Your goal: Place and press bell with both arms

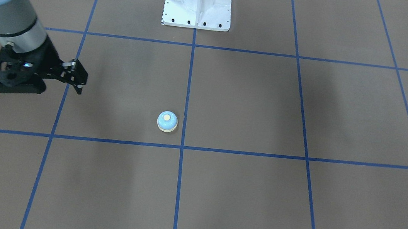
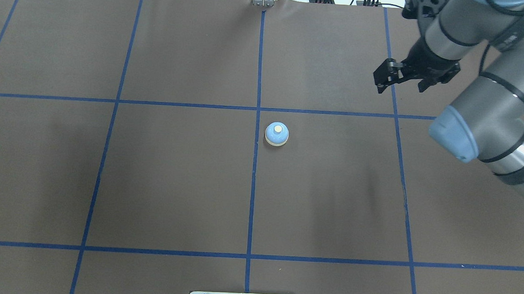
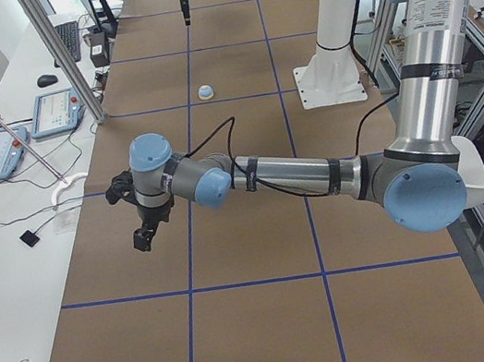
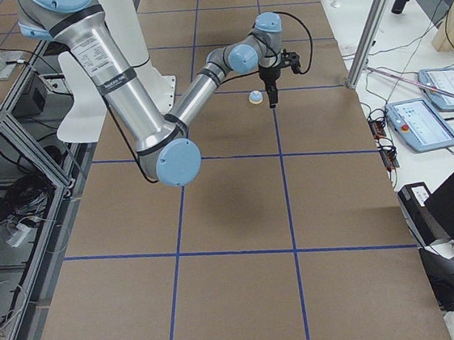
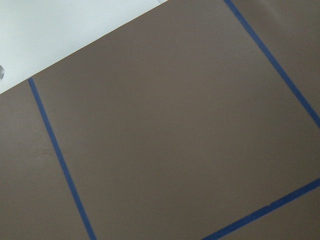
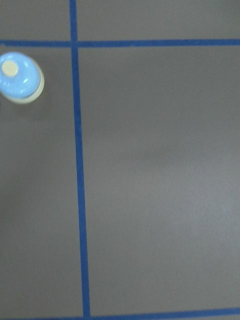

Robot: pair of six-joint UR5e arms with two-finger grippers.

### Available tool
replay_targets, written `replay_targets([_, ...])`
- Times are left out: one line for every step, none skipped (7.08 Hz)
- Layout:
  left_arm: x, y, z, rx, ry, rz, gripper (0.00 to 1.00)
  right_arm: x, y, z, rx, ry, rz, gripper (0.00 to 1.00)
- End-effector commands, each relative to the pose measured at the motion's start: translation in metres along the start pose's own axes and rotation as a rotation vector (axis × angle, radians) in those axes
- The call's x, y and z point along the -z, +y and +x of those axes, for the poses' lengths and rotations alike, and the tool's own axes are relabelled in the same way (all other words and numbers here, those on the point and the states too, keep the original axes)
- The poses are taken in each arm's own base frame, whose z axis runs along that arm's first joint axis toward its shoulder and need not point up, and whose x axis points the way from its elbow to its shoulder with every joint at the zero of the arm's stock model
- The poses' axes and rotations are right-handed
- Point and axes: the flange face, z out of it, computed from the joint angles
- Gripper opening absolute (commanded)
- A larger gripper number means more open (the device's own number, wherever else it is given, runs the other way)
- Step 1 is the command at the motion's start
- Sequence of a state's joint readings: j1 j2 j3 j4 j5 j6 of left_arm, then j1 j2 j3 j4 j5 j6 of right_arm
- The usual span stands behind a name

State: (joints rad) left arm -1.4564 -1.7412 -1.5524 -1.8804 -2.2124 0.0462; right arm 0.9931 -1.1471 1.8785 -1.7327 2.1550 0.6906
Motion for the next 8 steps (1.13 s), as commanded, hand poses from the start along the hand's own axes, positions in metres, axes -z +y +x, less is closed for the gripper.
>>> replay_targets([-0.004, 0.045, -0.032, 0.061, -0.015, -0.024, 1.00, -0.003, 0.027, 0.100, 0.003, 0.042, -0.036, 1.00])
replay_targets([-0.010, 0.083, -0.040, 0.058, -0.026, -0.005, 1.00, -0.013, 0.025, 0.115, -0.011, 0.072, -0.045, 1.00])
replay_targets([-0.012, 0.092, -0.043, 0.045, -0.034, 0.018, 1.00, -0.013, 0.026, 0.152, -0.072, 0.102, -0.048, 1.00])
replay_targets([-0.020, 0.105, -0.053, 0.081, -0.032, -0.025, 1.00, -0.004, 0.034, 0.204, -0.086, 0.116, -0.042, 1.00])
replay_targets([-0.022, 0.113, -0.057, 0.091, -0.030, -0.039, 1.00, 0.001, 0.043, 0.247, 0.006, 0.130, -0.055, 1.00])
replay_targets([-0.015, 0.116, -0.062, 0.069, -0.032, -0.049, 1.00, 0.003, 0.057, 0.291, 0.006, 0.117, -0.077, 1.00])
replay_targets([0.003, 0.117, -0.061, 0.087, -0.029, -0.103, 1.00, 0.007, 0.067, 0.331, 0.024, 0.059, -0.095, 1.00])
replay_targets([0.014, 0.121, -0.053, 0.100, -0.018, -0.156, 1.00, 0.008, 0.080, 0.372, 0.032, 0.054, -0.103, 1.00])
